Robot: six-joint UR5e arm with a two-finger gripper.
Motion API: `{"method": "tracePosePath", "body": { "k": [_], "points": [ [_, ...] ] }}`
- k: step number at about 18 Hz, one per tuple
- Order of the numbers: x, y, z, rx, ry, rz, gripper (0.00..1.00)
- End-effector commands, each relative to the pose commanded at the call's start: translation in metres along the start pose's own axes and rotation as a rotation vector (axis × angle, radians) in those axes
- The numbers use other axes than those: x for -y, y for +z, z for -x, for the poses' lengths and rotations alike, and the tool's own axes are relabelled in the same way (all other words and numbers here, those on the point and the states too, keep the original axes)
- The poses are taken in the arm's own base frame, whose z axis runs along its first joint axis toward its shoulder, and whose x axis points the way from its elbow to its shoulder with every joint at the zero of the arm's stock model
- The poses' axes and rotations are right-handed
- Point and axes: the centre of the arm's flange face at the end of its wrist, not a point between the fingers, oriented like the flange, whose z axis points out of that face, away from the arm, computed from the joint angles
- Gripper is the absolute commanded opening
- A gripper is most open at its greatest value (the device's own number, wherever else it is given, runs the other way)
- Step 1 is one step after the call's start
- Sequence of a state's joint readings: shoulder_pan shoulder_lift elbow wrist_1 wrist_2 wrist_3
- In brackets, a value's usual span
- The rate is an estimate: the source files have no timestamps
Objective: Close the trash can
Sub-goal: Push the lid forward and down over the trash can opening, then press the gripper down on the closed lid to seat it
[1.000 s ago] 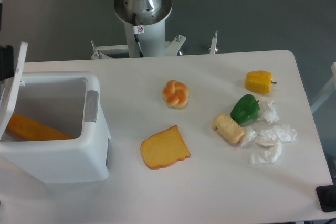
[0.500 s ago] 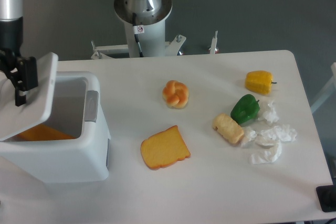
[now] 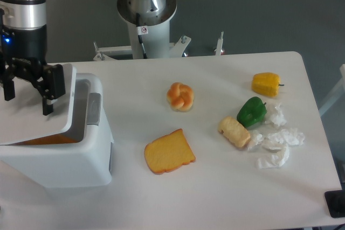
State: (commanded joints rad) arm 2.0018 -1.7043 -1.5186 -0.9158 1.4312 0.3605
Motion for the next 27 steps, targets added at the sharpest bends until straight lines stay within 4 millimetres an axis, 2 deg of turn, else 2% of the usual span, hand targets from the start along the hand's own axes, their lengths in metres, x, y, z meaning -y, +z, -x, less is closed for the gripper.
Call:
{"method": "tracePosePath", "body": {
  "k": [4, 14, 22, 27],
  "points": [
    [-0.002, 0.004, 0.009, 0.006, -0.014, 0.008, 1.0],
    [-0.008, 0.01, 0.016, 0.002, -0.096, 0.019, 1.0],
    [-0.007, 0.012, 0.017, -0.087, -0.26, -0.002, 1.0],
    [-0.008, 0.015, 0.022, -0.09, -0.273, 0.0, 1.0]
  ]
}}
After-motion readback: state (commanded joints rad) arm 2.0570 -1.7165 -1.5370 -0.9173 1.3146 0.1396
